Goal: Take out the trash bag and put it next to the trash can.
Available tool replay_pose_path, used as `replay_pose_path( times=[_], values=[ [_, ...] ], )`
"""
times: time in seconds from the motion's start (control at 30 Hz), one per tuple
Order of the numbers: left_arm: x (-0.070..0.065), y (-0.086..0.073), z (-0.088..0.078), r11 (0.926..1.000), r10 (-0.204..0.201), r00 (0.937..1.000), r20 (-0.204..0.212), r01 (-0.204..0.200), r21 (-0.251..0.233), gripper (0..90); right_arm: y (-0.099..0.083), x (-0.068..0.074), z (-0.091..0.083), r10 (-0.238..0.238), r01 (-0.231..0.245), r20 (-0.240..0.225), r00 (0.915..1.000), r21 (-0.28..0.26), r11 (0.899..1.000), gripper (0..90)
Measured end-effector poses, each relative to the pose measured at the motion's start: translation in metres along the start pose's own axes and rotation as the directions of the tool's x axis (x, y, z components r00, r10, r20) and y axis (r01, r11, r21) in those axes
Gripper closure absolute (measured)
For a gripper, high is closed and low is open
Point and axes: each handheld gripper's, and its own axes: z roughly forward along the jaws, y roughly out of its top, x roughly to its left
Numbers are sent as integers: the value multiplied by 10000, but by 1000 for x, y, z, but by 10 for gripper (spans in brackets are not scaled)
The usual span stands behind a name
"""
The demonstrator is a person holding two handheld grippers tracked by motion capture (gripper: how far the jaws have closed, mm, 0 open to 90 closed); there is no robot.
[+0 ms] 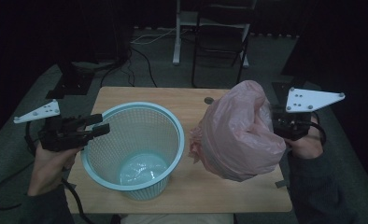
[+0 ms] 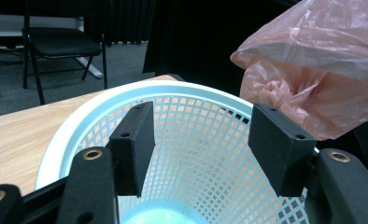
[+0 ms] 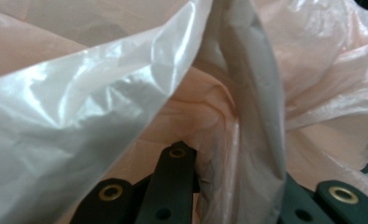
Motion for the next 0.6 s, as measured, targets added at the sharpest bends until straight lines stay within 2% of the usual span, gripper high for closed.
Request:
replay_pose_path(
  times=[0.6],
  values=[
    [-1, -1, -4, 10000, -12, 10000, -65, 11, -38, 412, -22, -2, 19, 330, -323, -358, 9988, 208, 9993, 879]
  ],
)
